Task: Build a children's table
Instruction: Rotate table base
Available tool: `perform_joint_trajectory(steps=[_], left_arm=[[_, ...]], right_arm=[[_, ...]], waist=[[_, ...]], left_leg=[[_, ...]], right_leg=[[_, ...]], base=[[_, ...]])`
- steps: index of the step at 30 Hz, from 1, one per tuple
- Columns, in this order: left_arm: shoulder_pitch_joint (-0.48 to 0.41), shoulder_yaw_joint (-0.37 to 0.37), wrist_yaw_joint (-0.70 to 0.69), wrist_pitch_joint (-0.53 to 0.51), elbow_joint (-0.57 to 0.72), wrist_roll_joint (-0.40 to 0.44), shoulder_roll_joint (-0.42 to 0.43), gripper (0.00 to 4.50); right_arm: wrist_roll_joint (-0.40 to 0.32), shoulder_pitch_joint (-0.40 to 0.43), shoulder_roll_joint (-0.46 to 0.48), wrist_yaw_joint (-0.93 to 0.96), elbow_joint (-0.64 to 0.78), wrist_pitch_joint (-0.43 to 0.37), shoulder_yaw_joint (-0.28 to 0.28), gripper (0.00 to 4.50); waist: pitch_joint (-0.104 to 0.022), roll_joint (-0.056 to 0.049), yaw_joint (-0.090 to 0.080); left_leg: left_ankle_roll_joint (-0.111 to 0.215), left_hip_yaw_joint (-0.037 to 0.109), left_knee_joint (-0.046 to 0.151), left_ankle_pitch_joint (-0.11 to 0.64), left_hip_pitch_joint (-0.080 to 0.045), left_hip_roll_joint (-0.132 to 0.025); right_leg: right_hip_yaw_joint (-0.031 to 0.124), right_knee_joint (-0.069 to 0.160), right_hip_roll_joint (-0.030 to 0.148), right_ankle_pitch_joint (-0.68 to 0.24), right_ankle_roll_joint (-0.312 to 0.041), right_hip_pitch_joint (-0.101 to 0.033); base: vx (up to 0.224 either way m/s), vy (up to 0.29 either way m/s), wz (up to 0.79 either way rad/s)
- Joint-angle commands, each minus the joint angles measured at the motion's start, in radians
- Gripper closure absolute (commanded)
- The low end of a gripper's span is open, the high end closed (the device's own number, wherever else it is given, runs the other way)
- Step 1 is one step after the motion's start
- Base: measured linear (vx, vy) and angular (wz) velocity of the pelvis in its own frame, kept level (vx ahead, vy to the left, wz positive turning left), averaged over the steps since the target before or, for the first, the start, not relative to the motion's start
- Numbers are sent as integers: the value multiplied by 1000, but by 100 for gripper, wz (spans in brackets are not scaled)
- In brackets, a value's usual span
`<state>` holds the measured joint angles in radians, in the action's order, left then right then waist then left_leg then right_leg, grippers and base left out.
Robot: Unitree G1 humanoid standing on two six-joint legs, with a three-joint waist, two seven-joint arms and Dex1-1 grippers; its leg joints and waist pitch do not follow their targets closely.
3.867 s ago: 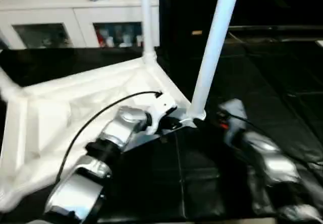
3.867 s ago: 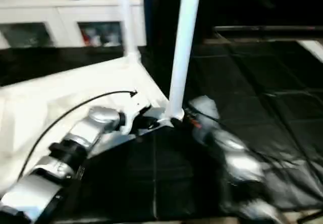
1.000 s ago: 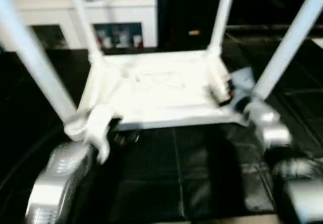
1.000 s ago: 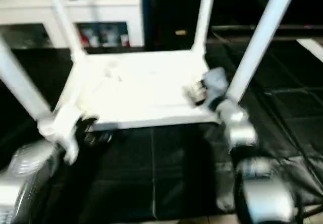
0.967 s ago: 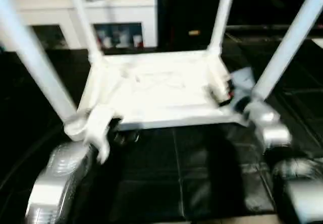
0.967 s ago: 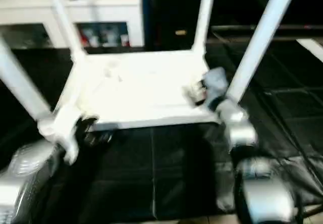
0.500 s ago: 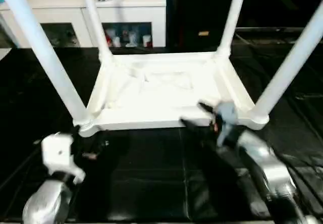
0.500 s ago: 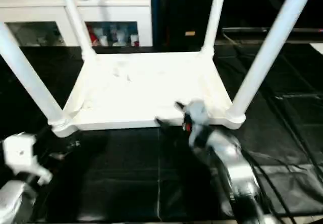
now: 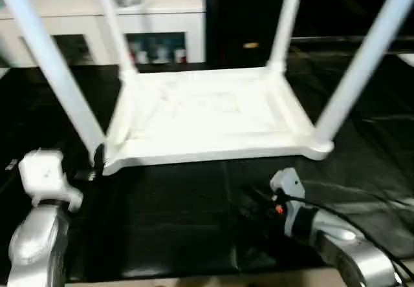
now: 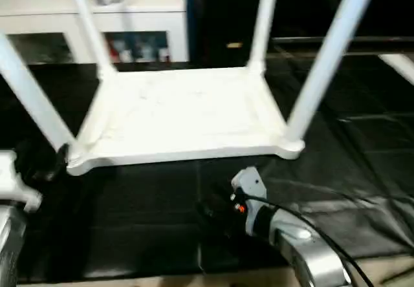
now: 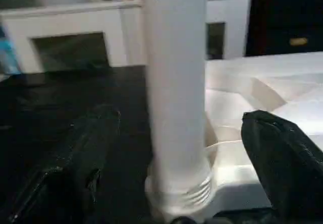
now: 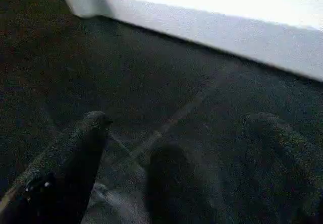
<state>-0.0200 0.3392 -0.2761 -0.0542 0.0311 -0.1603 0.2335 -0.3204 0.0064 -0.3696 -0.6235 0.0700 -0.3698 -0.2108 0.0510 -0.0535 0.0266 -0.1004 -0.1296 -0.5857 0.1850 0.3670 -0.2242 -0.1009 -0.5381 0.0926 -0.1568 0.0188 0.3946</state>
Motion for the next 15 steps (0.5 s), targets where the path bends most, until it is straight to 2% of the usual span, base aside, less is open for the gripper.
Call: perform_joint_trajectory(steps=[1, 2, 3, 4, 5, 6, 7, 8, 9, 10, 11, 12, 13, 14, 15], left_arm=[[32, 14, 26, -15, -39, 7, 17, 4], [42, 18, 32, -16, -48, 5, 19, 4], [57, 20, 30, -18, -56, -5, 18, 4], [70, 21, 9, -22, -61, -26, 19, 4], [79, 19, 0, -22, -68, -34, 21, 4], [115, 8, -23, -23, -105, -48, 32, 4], [115, 8, -23, -23, -105, -48, 32, 4], [148, 4, -8, -19, -148, -36, 39, 4], [164, 8, 7, -12, -171, -27, 43, 4], [179, 20, 25, -15, -195, -26, 46, 4], [194, 31, 46, -19, -222, -23, 53, 4], [202, 37, 57, -16, -239, -20, 55, 4], [209, 40, 47, -19, -250, -31, 60, 4], [219, 38, 21, -27, -256, -48, 68, 4], [229, 37, -15, -35, -261, -72, 78, 4]], right_arm=[[-1, -14, 10, 38, 14, -27, 23, 0], [-3, -17, 14, 46, 10, -32, 28, 0], [-8, -24, 16, 58, 3, -37, 41, 0], [-9, -33, 21, 71, -4, -40, 48, 0], [-8, -39, 23, 75, -8, -43, 52, 0], [2, -61, 26, 87, -28, -45, 64, 0], [2, -61, 26, 87, -28, -45, 64, 0], [13, -78, 23, 89, -48, -49, 73, 0], [17, -86, 23, 90, -54, -54, 74, 0], [16, -96, 30, 95, -64, -54, 77, 0], [17, -107, 42, 108, -75, -54, 80, 0], [18, -115, 54, 126, -86, -53, 86, 0], [21, -127, 69, 149, -98, -55, 91, 0], [26, -142, 83, 165, -108, -56, 90, 0], [39, -157, 98, 184, -121, -49, 87, 0]], waist=[[-36, -12, -10], [-34, -8, -13], [-29, -27, -14], [-25, -16, -25], [-20, -17, -28], [-8, -33, -28], [-12, -30, -27], [-7, -32, -22], [-2, -31, 1], [-14, -33, 66], [-18, 28, 38], [-10, 46, 40], [-16, 37, 43], [-42, 35, 69], [-48, 27, 65]], left_leg=[[6, 8, 103, 611, -3, 8], [5, 10, 107, 629, -2, 6], [-2, 15, 115, 694, -14, 1], [-2, 17, 116, 737, -21, -1], [-3, 18, 121, 761, -24, -2], [-5, 14, 132, 826, -36, -5], [-5, 11, 135, 840, -37, -8], [-5, 8, 147, 861, -30, -17], [0, 1, 202, 887, 25, -45], [-2, -35, 215, 855, 26, -57], [9, -36, 125, 750, -38, -14], [13, -54, -105, 385, -137, 91], [43, -7, -59, 206, -43, 62], [22, 0, 34, 200, -15, 38], [8, 7, 51, 201, -7, 37]], right_leg=[[-9, 87, 21, -577, -11, -45], [-10, 87, 20, -565, -14, -47], [-18, 85, 18, -550, -26, -46], [-25, 90, 18, -540, -29, -49], [-30, 91, 16, -552, -28, -50], [-42, 88, 7, -576, -26, -47], [-45, 79, -1, -564, -26, -53], [-47, 57, -3, -548, -30, -63], [-16, -61, -8, -488, -29, -114], [56, -147, 2, -389, -54, -102], [84, -43, 11, -571, -13, -30], [55, 149, 60, -1147, 72, 126], [109, 109, 125, -1117, 22, 14], [85, 51, 71, -841, 11, -26], [75, 22, 44, -678, -7, -32]], base=[[0, 0, 0], [0, 0, 0], [0, 0, 0], [0, 0, 0], [0, 0, 0], [0, 0, 0], [0, 0, 0], [0, 0, 0], [-67, -84, 14], [-42, -56, 11], [-15, -155, 19], [30, -119, 4], [99, -120, -11], [72, -21, -19], [61, -37, -12]])
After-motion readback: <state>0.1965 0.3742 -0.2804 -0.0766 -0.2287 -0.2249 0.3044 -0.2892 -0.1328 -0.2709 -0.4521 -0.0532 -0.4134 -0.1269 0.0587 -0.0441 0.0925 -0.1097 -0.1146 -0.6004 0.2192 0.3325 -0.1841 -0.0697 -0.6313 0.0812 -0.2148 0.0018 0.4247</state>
